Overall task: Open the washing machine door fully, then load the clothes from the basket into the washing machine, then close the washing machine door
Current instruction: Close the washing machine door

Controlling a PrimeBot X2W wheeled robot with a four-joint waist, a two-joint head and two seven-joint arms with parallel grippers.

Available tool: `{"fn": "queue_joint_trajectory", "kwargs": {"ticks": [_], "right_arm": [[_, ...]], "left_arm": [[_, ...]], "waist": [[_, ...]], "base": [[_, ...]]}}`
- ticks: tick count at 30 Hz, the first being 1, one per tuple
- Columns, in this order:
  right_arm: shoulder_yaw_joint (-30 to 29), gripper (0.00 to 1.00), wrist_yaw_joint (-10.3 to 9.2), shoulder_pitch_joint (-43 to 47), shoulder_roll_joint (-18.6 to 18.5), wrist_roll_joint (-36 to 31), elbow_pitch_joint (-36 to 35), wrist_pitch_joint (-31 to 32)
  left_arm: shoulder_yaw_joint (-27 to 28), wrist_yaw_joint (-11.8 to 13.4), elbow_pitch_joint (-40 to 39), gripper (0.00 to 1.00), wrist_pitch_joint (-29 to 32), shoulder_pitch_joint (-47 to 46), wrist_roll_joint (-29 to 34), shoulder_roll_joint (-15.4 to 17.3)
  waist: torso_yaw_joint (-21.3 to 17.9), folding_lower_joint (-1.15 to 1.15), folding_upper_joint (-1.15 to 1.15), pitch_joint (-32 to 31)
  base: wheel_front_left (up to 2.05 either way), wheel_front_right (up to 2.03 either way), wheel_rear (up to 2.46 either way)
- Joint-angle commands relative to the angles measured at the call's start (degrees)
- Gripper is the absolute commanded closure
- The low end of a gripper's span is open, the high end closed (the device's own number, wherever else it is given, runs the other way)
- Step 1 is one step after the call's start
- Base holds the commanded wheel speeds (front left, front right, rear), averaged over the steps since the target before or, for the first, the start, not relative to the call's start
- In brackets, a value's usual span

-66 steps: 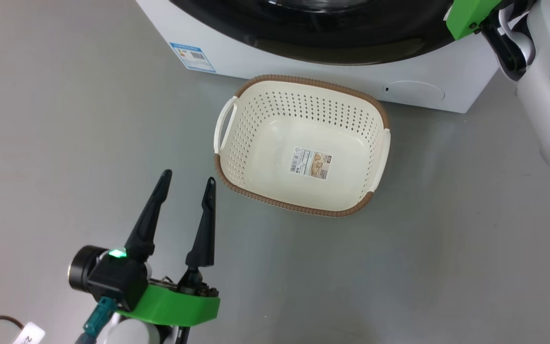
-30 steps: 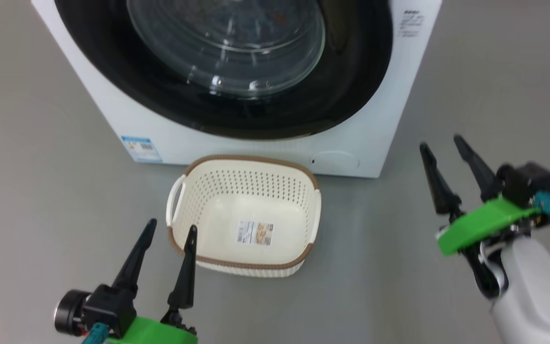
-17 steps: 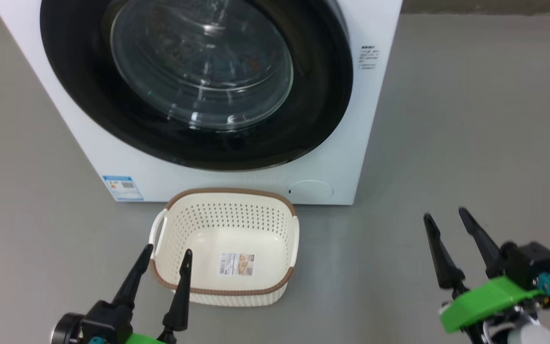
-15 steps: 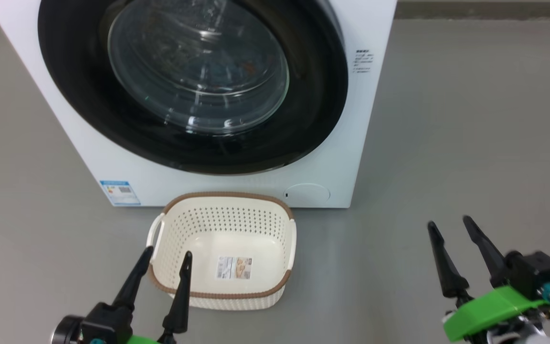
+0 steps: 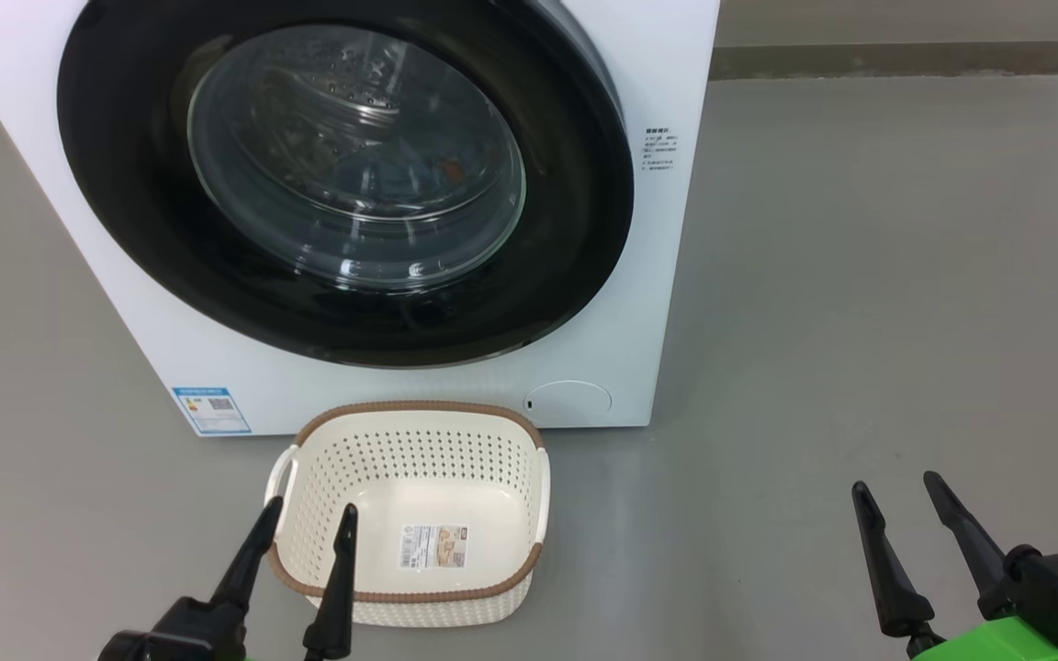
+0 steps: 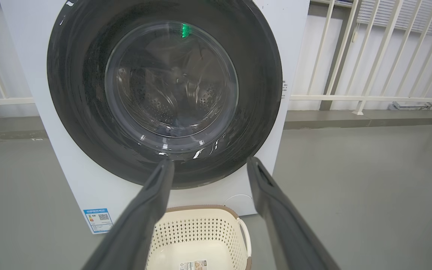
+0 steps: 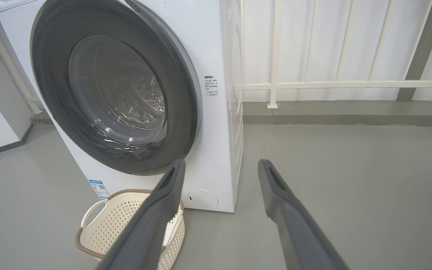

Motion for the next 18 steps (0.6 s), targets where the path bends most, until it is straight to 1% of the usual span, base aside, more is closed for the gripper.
{"fn": "queue_joint_trajectory", "kwargs": {"ticks": [1, 9, 18], "right_arm": [[1.13, 0.00, -0.15, -0.55, -0.34, -0.10, -2.14, 0.15], [1.63, 0.00, -0.15, 0.48, -0.32, 0.74, -3.38, 0.78], [1.72, 0.00, -0.15, 0.42, -0.32, 1.13, -2.98, 0.47]], "left_arm": [[2.14, 0.53, -1.76, 0.00, 0.22, -0.81, -0.25, 0.84], [2.09, 1.23, -2.20, 0.00, 0.35, -0.67, -0.52, 0.87], [1.96, 1.63, -2.73, 0.00, 0.55, -0.97, -0.68, 1.29]], "waist": [[-0.02, 0.00, 0.00, -0.23], [0.07, 0.00, 0.00, -0.83], [-0.05, 0.00, 0.00, -0.88]], "base": [[0.00, 0.00, 0.00], [0.00, 0.00, 0.00], [0.00, 0.00, 0.00]]}}
